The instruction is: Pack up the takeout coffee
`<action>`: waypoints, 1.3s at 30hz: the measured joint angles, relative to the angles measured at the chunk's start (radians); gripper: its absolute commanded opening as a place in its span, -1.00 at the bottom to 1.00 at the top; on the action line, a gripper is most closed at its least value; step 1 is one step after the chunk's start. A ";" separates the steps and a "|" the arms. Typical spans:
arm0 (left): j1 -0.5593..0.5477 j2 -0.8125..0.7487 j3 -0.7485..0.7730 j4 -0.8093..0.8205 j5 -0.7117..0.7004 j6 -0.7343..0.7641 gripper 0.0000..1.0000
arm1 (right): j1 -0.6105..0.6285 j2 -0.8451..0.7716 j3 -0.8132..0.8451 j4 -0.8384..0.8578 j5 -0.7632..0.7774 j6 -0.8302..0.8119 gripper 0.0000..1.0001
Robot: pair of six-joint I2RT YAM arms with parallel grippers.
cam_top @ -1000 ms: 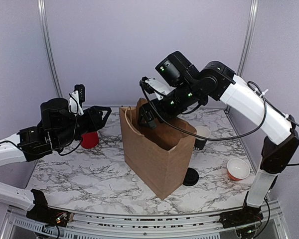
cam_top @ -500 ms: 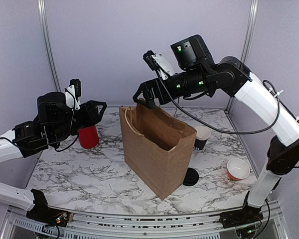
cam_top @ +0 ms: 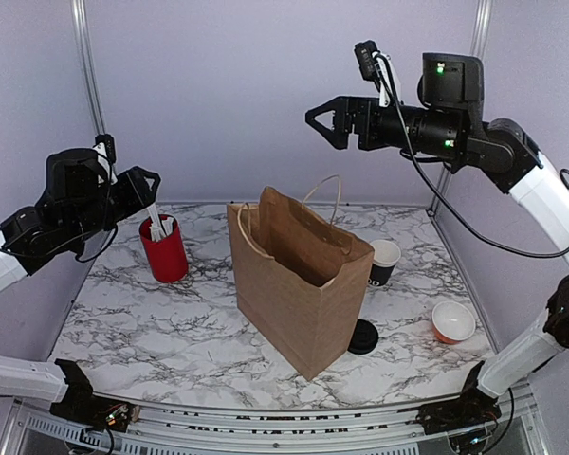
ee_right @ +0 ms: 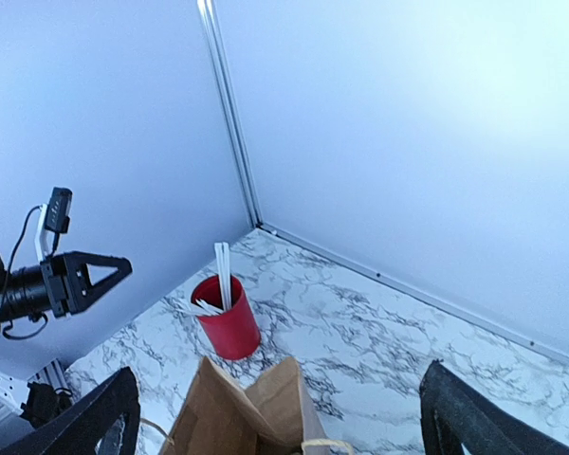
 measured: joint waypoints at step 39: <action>0.546 0.521 0.181 -0.075 0.319 -0.066 -0.12 | -0.202 -0.333 -0.477 0.158 -0.038 0.146 1.00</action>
